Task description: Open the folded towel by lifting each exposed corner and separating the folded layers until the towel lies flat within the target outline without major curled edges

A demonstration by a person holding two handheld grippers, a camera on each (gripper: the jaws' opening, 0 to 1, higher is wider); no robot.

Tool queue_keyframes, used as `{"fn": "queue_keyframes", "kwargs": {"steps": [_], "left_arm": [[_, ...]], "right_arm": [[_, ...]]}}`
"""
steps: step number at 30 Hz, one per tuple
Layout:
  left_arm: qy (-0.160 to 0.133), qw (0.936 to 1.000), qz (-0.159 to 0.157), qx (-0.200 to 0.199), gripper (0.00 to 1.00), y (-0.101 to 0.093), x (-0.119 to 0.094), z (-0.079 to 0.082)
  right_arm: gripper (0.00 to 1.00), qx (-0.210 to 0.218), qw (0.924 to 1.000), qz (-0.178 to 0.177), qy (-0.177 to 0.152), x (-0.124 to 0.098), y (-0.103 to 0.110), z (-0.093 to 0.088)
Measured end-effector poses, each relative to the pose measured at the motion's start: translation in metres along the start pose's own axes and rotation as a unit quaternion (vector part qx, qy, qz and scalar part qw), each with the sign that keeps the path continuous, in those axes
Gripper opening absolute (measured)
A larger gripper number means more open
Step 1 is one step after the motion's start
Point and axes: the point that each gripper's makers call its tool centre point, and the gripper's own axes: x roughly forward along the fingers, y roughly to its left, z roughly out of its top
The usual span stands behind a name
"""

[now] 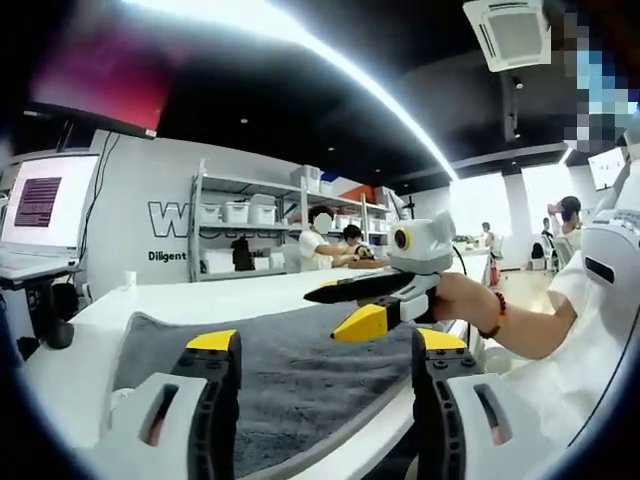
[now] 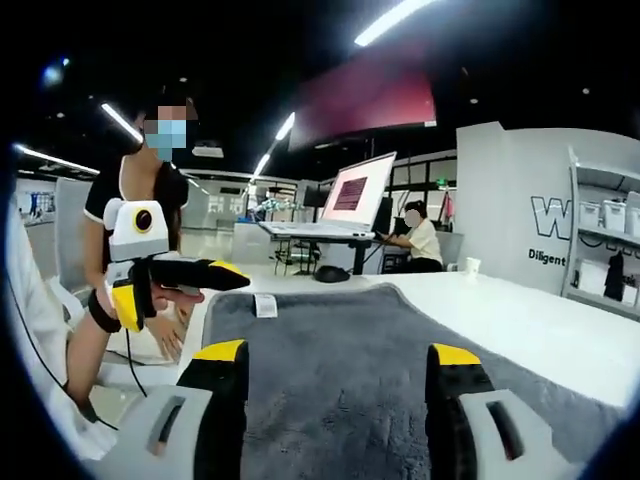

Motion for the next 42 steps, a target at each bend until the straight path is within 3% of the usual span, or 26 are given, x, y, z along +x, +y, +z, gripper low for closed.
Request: {"fn": "queue_keyframes", "kwargs": {"steps": [5,11,17,24,27,35,40,42], "left_arm": [[-0.003,0.9999,-0.012,0.007,0.68,-0.009,0.003,0.003],[0.009,0.9998,-0.008,0.012,0.68,-0.012,0.007,0.001],[0.0,0.9998,-0.018,0.009,0.68,-0.016,0.006,0.005],[-0.008,0.9994,-0.032,0.009,0.68,-0.023,0.005,0.01],[-0.007,0.9992,-0.036,0.014,0.69,-0.027,0.004,0.01],[-0.005,0.999,-0.043,0.013,0.69,-0.03,0.004,0.01],[-0.003,0.9994,-0.034,0.01,0.69,-0.026,0.002,0.007],[-0.003,0.9995,-0.03,0.012,0.69,-0.025,0.001,0.007]], "right_arm": [[0.72,0.003,0.9998,-0.018,0.003,-0.025,-0.006,-0.008],[0.73,0.006,0.9997,-0.023,-0.012,-0.054,0.003,0.0],[0.73,-0.001,0.9989,-0.04,-0.022,-0.08,0.003,0.006],[0.75,-0.014,0.9973,-0.069,-0.02,-0.115,-0.001,-0.004],[0.75,-0.013,0.9964,-0.083,-0.004,-0.125,-0.007,-0.011],[0.77,-0.016,0.9951,-0.093,-0.032,-0.147,-0.004,-0.002],[0.76,-0.017,0.9936,-0.107,-0.032,-0.157,-0.006,-0.004],[0.77,-0.019,0.9947,-0.091,-0.043,-0.157,0.001,-0.002]]}}
